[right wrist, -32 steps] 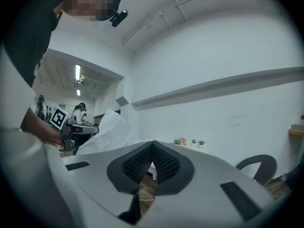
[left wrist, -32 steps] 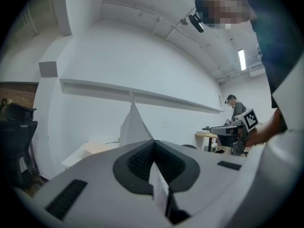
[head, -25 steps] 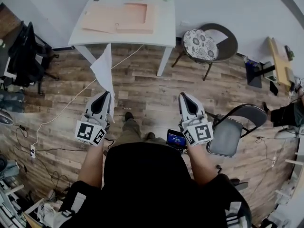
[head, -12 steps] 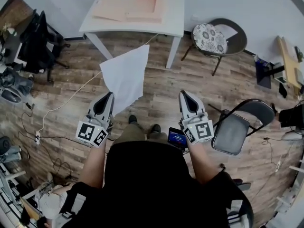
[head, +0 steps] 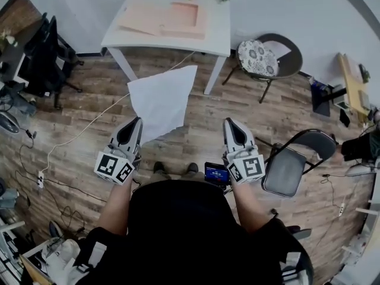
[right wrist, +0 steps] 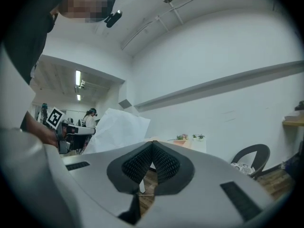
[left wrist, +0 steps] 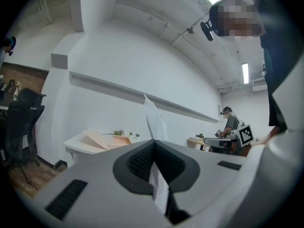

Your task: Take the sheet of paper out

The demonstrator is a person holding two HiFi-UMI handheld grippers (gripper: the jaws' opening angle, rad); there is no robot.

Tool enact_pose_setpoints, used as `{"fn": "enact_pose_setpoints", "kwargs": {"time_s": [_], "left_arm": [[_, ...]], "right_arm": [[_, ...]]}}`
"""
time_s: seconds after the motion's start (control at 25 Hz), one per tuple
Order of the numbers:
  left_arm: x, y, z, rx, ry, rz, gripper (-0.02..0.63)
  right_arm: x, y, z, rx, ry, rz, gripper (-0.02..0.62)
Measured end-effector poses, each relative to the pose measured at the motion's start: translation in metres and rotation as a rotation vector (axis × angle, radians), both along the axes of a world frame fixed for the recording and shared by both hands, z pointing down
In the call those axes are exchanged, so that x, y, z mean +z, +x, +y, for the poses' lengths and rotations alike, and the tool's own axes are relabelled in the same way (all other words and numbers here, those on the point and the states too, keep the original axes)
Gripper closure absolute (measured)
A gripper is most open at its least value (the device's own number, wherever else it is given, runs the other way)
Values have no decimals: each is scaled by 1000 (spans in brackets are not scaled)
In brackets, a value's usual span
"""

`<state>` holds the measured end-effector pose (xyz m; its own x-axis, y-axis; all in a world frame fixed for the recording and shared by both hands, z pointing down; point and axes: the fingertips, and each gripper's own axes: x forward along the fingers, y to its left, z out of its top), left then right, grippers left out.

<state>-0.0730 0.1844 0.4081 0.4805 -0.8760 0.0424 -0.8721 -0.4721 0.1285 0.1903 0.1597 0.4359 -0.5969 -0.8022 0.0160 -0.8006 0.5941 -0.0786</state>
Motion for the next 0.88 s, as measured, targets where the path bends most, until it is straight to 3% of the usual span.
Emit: {"fn": "enact_pose_setpoints", "kwargs": {"time_s": [0.36, 0.88], "left_arm": [[8, -52, 6, -42, -1, 4, 606], [20, -62, 5, -21, -29, 13, 606]], "right_arm": [[-1, -49, 4, 3, 9, 23, 586], [3, -49, 17, 26, -3, 24, 586]]}}
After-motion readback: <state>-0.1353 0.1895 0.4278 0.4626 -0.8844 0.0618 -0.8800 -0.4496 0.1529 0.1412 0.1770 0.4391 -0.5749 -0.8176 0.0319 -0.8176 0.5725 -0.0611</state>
